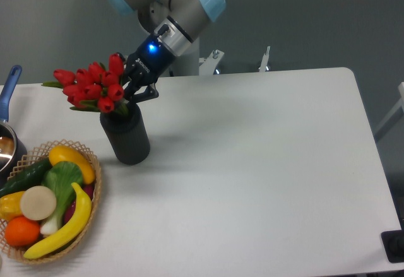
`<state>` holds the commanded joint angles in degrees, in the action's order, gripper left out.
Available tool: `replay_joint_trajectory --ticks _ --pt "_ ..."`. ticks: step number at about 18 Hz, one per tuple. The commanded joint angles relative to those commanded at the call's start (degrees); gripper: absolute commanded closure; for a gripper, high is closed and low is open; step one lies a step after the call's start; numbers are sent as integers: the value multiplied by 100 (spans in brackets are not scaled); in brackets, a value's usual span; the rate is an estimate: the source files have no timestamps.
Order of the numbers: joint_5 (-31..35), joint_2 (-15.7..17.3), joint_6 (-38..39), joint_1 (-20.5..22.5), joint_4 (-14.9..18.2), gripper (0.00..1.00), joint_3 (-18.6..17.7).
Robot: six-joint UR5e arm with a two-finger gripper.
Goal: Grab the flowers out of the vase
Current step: 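Close the gripper on the tulip stems, then lift the tulip bunch straight up out of the black vase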
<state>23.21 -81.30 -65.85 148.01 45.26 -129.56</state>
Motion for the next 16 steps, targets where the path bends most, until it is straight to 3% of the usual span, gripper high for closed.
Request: replay_joint_trajectory --ticks 16 --pt "-502 -9 1961 70 0 100 897"
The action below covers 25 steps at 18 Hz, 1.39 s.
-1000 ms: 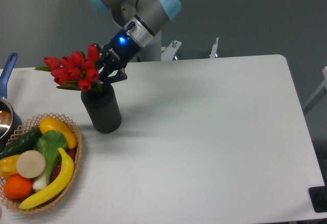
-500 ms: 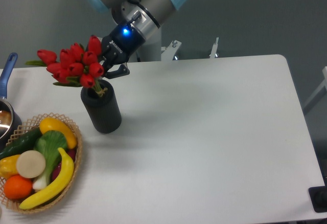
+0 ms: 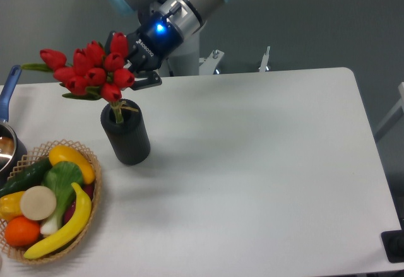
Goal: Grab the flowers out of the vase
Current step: 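Lift the tulip bunch straight up out of the black vase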
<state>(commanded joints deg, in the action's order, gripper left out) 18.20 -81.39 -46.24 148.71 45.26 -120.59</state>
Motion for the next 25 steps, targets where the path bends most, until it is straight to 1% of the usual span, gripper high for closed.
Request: replay_joint_trajectory --ticks 4,10,12,17,20,23,25 --pt "-88 0 439 149 9 100 193" --pt "-158 18 493 246 9 100 211" --pt "-193 18 519 307 9 100 290" --pt "-448 70 660 685 9 100 378" --pt "-448 53 774 922 18 100 580" --pt "-361 18 512 1116 -18 100 755" --pt "-334 -131 161 1125 -26 100 922"
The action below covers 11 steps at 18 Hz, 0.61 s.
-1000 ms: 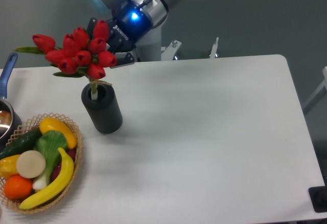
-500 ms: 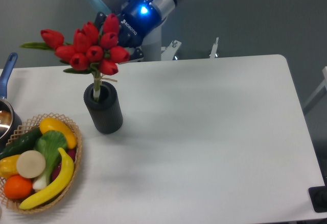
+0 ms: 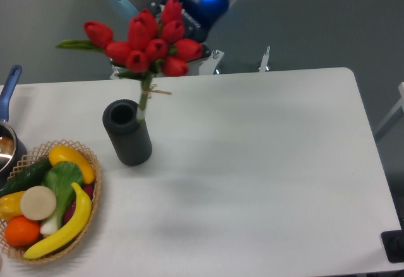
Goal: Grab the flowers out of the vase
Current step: 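Lift the tulip bunch straight up out of the black vase, then carry the held tulips away from the vase over the open table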
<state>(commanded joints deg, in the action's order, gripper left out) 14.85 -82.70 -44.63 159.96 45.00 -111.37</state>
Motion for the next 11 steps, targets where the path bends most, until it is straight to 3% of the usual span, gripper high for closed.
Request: replay_joint_trajectory --ticks 3,6,11 --pt "525 -290 -204 0 -26 100 351" --pt "1640 -458 -501 -9 -9 100 642" --pt "2871 -590 -853 -26 17 100 599"
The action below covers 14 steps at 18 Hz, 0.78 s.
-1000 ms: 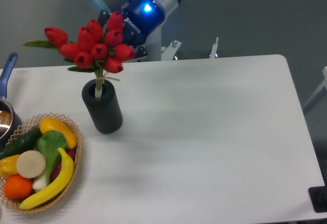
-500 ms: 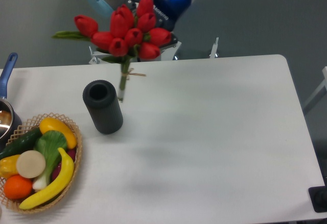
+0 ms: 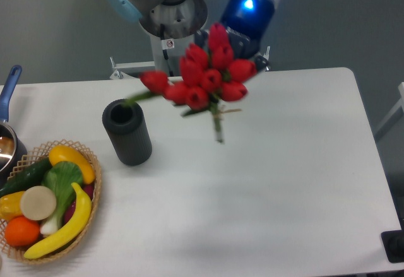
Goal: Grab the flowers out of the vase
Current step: 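Carry the held tulips away from the vase over the open table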
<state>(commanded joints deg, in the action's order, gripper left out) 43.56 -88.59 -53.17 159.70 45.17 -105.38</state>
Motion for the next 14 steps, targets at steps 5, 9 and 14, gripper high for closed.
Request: replay_joint_trajectory --ticks 5,9,14 --pt "933 -508 -18 -175 18 100 350" --pt "2425 -1281 -36 -605 176 100 825" --pt "3606 -1740 -414 -896 333 100 1045"
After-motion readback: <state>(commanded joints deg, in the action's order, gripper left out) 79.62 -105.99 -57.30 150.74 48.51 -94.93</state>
